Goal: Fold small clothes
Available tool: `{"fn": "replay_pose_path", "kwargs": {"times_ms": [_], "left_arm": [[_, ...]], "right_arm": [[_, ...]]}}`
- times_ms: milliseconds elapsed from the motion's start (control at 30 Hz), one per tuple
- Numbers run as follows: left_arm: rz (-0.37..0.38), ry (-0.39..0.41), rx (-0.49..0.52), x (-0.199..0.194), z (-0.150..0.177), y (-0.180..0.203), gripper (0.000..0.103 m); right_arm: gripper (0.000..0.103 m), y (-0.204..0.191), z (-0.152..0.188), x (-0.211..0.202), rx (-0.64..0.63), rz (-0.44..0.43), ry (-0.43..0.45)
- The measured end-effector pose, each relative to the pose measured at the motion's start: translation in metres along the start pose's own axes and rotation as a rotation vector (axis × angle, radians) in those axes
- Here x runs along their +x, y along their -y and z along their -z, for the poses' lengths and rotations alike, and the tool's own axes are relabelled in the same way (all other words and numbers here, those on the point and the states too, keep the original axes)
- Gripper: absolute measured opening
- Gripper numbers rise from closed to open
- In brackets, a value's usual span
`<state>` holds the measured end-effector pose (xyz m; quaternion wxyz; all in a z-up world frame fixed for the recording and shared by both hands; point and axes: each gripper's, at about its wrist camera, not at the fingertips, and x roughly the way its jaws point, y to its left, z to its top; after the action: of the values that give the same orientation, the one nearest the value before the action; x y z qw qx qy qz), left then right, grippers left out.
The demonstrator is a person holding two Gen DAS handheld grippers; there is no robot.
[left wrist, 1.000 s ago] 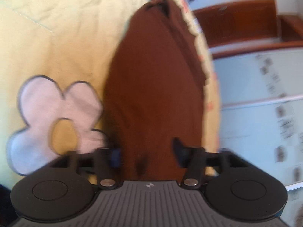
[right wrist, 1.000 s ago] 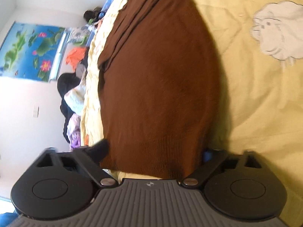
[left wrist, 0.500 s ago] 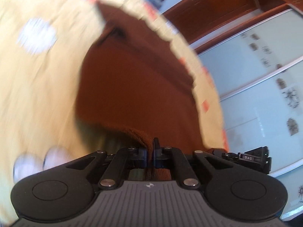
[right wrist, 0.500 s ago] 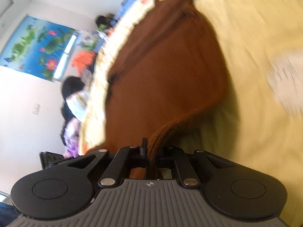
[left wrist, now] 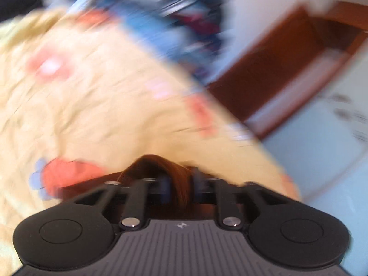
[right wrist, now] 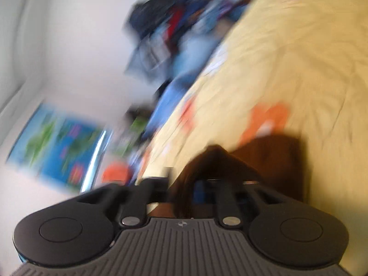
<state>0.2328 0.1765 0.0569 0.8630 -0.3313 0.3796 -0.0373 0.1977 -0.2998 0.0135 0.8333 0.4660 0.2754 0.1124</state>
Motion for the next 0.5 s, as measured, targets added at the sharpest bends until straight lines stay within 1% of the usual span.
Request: {"fn": "replay_pose_path", "kwargs": {"times_ms": [33,67,100,133,167,200,233,267,300,333,400,433,467,500], "left_arm": [[-0.041,-0.004,-0.049,0.001,-0.001,-0.007,0.036],[-0.017,0.030,-0.068,-0.007,0.003,-0.012,0.037],[0.019,0.074,-0.059,-0.022,0.012,-0.019,0.045],[0.014,0.102,-0.035,-0.036,0.022,-0.023,0.054],[-0.020,0.129,-0.007,-0.052,0.033,-0.026,0.073],[-0.058,0.168,0.017,-0.070,0.050,-0.028,0.083],[-0.074,0.207,0.024,-0.089,0.070,-0.033,0.083],[-0.082,0.207,0.031,-0.103,0.088,-0.039,0.083],[-0.085,0.188,0.030,-0.113,0.105,-0.043,0.083],[-0.075,0.166,0.005,-0.118,0.120,-0.049,0.083],[-0.062,0.115,-0.046,-0.120,0.145,-0.057,0.083],[-0.065,0.099,-0.067,-0.115,0.153,-0.059,0.083],[-0.060,0.117,-0.070,-0.109,0.160,-0.058,0.083],[-0.065,0.151,-0.053,-0.107,0.163,-0.052,0.084]], "right_arm": [[0.102,0.002,0.001,0.006,0.006,0.067,0.013],[0.098,0.003,0.006,0.009,-0.002,0.069,0.011],[0.095,0.005,0.011,0.006,-0.018,0.028,-0.007],[0.095,0.007,0.019,-0.001,-0.040,0.002,-0.016],[0.095,0.009,0.028,-0.012,-0.077,0.004,-0.024],[0.095,0.012,0.037,-0.024,-0.124,0.019,-0.034],[0.095,0.013,0.049,-0.036,-0.173,0.042,-0.037],[0.096,0.017,0.060,-0.052,-0.217,0.068,-0.030],[0.096,0.023,0.072,-0.068,-0.252,0.097,-0.019],[0.096,0.029,0.081,-0.084,-0.275,0.127,-0.010],[0.097,0.041,0.094,-0.103,-0.262,0.154,-0.006],[0.096,0.046,0.098,-0.111,-0.261,0.137,0.007],[0.097,0.045,0.100,-0.111,-0.255,0.139,0.012],[0.098,0.042,0.099,-0.107,-0.253,0.142,0.011]]}}
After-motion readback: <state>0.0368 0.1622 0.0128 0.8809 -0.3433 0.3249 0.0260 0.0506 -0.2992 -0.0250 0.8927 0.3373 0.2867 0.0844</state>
